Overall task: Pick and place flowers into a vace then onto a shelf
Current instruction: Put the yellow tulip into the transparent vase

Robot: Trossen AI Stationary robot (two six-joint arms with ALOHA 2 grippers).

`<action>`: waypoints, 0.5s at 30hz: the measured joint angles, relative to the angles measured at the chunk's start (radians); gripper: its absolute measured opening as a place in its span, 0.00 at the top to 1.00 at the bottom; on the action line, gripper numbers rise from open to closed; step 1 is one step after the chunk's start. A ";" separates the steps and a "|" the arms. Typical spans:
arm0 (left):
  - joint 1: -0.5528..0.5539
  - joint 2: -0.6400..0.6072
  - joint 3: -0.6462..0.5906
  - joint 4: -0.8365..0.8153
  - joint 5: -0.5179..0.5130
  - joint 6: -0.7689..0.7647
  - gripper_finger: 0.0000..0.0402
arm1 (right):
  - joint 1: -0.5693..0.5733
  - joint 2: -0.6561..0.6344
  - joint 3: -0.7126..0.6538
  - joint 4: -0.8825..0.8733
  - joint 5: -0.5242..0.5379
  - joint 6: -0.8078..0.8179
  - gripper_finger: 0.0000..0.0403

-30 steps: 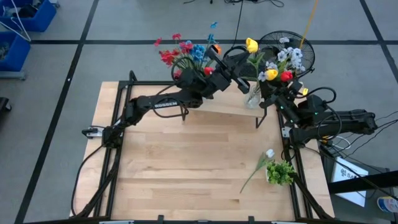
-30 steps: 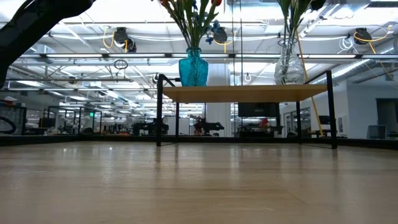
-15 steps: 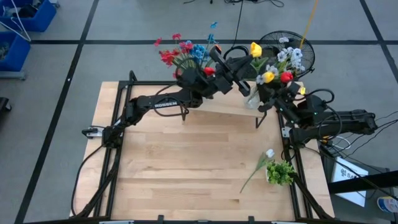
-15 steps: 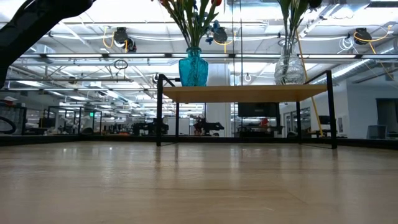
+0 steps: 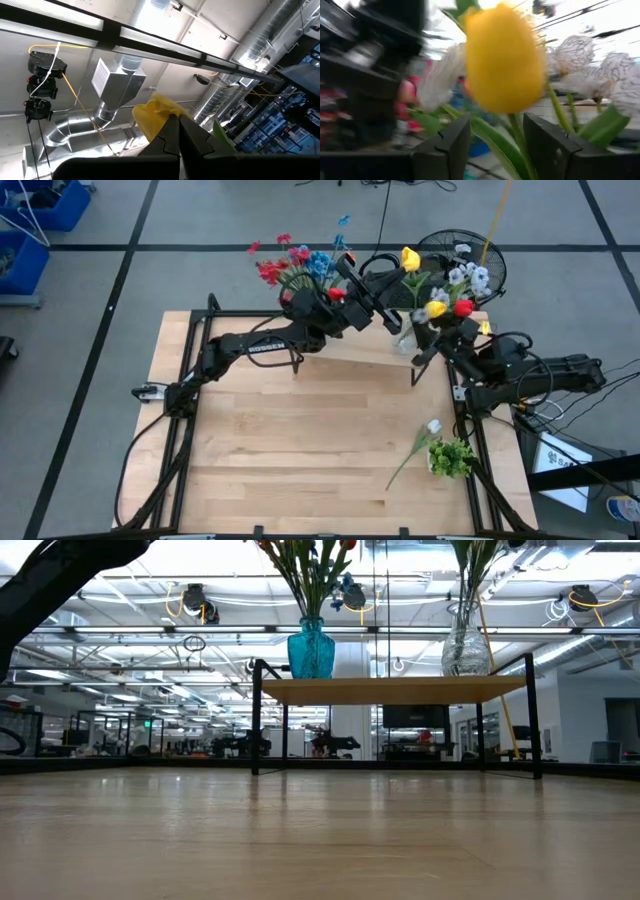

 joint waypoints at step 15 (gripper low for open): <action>-0.059 -0.080 0.000 -0.133 0.016 0.102 1.00 | 0.008 -0.061 0.000 -0.084 0.056 -0.071 0.44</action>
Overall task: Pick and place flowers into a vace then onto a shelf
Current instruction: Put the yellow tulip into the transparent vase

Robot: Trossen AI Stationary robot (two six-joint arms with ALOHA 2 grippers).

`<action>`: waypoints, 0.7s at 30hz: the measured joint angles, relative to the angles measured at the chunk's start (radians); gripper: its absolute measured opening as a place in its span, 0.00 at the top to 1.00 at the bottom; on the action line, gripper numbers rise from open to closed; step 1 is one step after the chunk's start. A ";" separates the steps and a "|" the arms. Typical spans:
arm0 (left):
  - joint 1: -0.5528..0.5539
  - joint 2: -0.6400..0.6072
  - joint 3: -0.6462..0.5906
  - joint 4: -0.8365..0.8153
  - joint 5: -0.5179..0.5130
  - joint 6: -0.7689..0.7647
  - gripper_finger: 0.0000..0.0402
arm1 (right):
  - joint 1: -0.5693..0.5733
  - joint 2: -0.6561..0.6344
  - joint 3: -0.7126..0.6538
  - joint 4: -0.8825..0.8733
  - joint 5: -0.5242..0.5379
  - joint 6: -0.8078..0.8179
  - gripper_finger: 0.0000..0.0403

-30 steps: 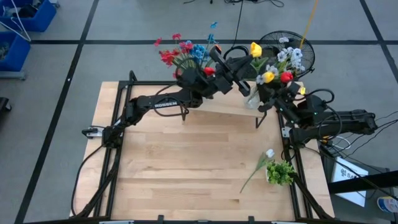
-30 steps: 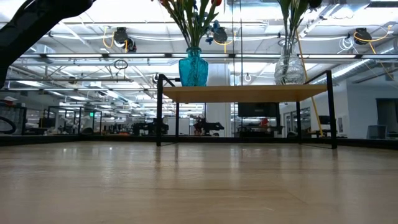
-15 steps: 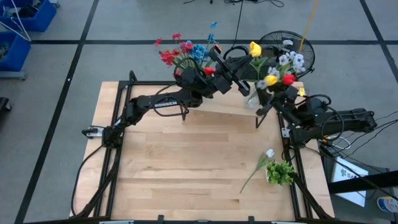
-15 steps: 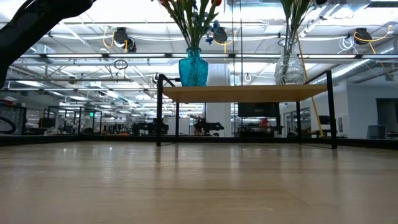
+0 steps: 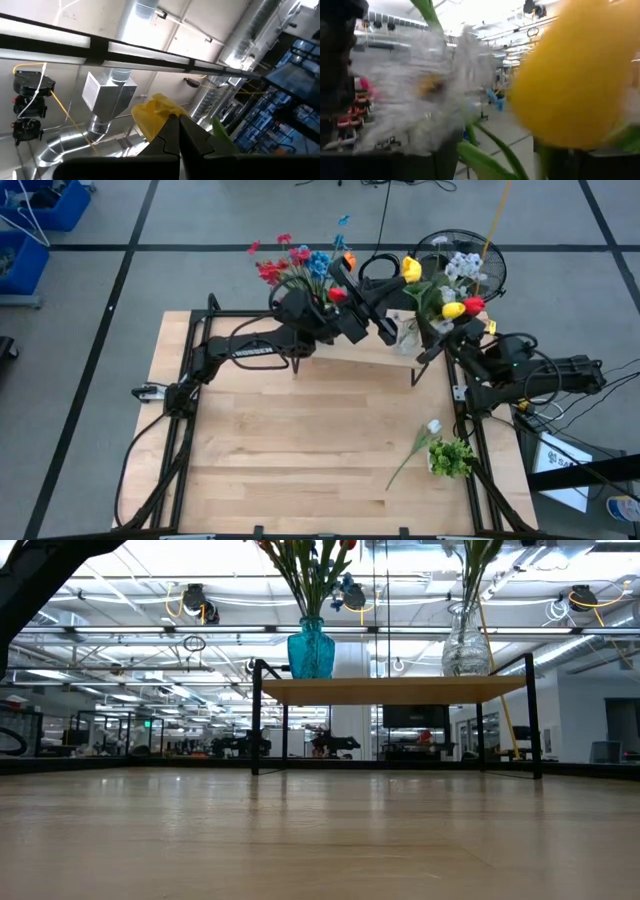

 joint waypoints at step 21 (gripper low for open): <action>-0.015 -0.117 0.000 -0.045 -0.042 0.034 1.00 | 0.097 -0.023 0.000 0.181 -0.107 -0.242 0.42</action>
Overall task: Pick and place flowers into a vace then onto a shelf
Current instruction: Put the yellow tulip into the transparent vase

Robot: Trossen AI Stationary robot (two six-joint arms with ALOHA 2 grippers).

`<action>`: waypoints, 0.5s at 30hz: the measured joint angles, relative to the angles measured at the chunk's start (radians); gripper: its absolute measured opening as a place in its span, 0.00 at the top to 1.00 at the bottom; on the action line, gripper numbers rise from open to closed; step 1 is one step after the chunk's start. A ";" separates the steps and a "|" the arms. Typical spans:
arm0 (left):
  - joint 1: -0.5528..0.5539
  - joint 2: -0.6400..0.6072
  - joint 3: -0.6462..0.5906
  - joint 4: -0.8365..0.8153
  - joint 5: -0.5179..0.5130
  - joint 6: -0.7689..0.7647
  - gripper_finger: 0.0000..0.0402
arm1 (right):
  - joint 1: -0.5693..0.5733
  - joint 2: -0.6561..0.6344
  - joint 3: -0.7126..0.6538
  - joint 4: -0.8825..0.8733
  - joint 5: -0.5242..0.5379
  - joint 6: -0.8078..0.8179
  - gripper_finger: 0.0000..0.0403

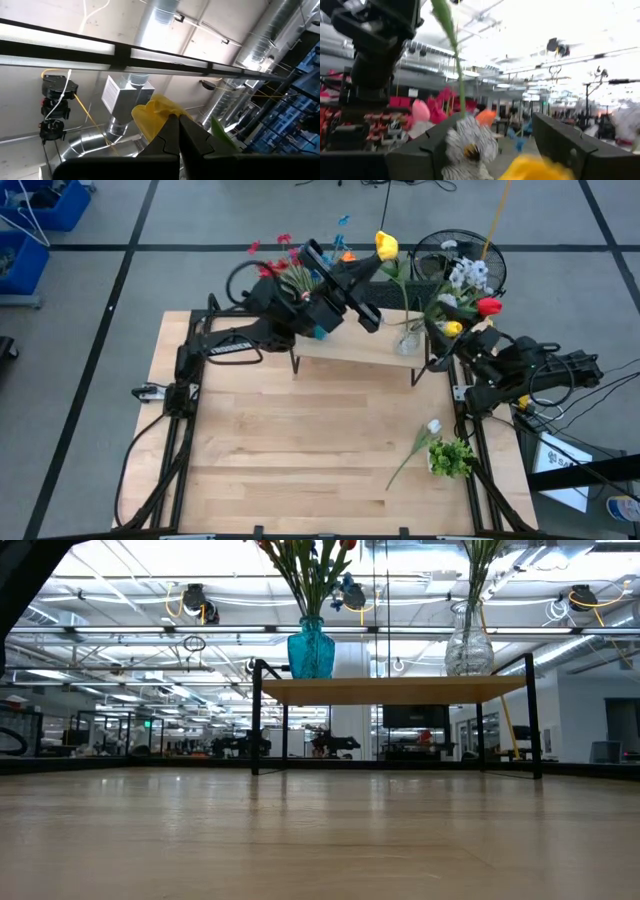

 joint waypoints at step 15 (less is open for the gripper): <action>0.001 -0.022 0.000 -0.090 -0.003 -0.007 1.00 | 0.000 -0.009 0.001 0.132 -0.184 -0.059 0.40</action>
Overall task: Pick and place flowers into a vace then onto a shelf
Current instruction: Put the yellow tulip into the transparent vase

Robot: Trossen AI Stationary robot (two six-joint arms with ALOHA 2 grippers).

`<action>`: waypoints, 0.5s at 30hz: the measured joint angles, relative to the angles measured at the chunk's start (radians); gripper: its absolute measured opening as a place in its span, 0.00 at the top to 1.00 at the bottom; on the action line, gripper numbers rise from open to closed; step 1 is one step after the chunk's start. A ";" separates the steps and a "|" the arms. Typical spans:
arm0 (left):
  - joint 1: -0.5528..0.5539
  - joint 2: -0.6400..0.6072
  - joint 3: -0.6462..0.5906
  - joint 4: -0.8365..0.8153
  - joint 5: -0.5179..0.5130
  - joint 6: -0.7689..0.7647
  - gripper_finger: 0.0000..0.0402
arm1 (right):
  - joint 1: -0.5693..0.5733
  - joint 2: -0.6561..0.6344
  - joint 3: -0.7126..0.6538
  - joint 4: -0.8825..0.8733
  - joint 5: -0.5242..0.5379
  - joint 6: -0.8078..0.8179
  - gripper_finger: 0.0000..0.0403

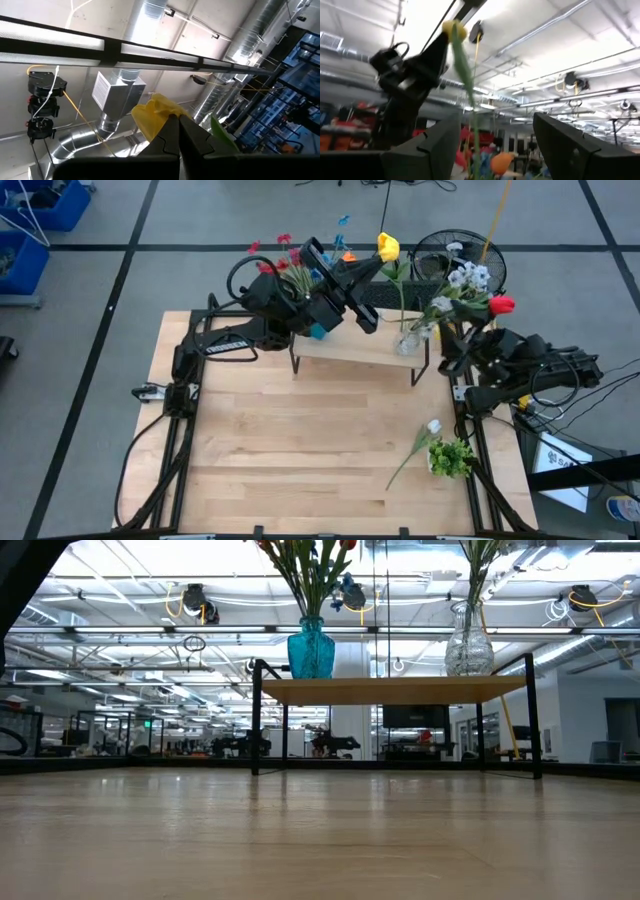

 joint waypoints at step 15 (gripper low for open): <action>-0.001 -0.011 -0.002 -0.021 0.163 -0.193 1.00 | 0.000 -0.108 0.000 0.005 -0.475 0.223 0.41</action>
